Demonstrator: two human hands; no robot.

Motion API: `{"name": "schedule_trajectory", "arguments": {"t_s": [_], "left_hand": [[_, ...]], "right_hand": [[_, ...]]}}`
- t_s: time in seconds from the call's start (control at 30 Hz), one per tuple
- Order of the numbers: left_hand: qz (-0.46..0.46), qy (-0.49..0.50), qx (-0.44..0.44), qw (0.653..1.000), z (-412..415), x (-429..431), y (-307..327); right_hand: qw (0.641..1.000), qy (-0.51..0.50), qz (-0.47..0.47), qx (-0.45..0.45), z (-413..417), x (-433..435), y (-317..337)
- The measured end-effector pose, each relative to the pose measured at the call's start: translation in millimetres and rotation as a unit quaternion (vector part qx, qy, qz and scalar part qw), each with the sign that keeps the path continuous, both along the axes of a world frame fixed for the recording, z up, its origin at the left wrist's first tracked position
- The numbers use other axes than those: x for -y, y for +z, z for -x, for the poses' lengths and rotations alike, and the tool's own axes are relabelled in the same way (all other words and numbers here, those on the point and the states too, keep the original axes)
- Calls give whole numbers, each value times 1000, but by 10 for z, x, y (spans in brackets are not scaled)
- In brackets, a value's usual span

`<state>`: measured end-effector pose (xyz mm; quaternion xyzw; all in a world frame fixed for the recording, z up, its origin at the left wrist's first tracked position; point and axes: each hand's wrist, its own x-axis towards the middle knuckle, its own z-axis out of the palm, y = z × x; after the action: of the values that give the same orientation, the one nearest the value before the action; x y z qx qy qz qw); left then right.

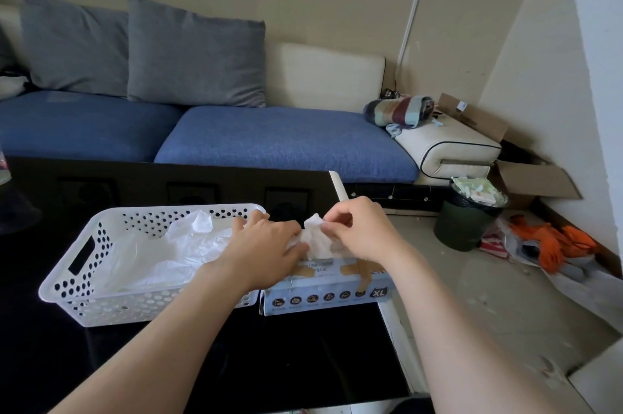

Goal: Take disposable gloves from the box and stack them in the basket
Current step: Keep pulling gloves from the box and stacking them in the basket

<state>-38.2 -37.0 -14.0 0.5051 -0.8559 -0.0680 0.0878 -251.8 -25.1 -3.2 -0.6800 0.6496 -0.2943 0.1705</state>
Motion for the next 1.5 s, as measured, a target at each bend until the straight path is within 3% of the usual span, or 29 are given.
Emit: {"name": "schedule_trajectory", "arguments": {"t_s": [0.33,0.5,0.6,0.7,0.93,1.1,1.33,1.5], "left_hand": [[-9,-12,27,1000,-25,28,-42],[-25,-13,24,999,-26,20,-17],[-18,-3,9,1000,-12,15,-15],[4,15,-20,1000,7,16,-31],[52,9,-124,991,93,42,-48],[49,-42,-123,990,151,57,-47],[87,-84,-145,982,90,50,-25],[59,-118,-141,981,31,13,16]], "right_hand": [[995,-8,98,-28,-55,43,22],[986,-42,133,93,-62,16,129],[978,-20,92,186,-66,-33,167],[975,-31,72,210,-56,-51,188],[986,-68,-42,146,-31,-73,133],[986,-58,13,157,-33,-46,128],[975,-70,12,209,-18,-34,131],[995,-77,-27,65,49,-32,54]]}}
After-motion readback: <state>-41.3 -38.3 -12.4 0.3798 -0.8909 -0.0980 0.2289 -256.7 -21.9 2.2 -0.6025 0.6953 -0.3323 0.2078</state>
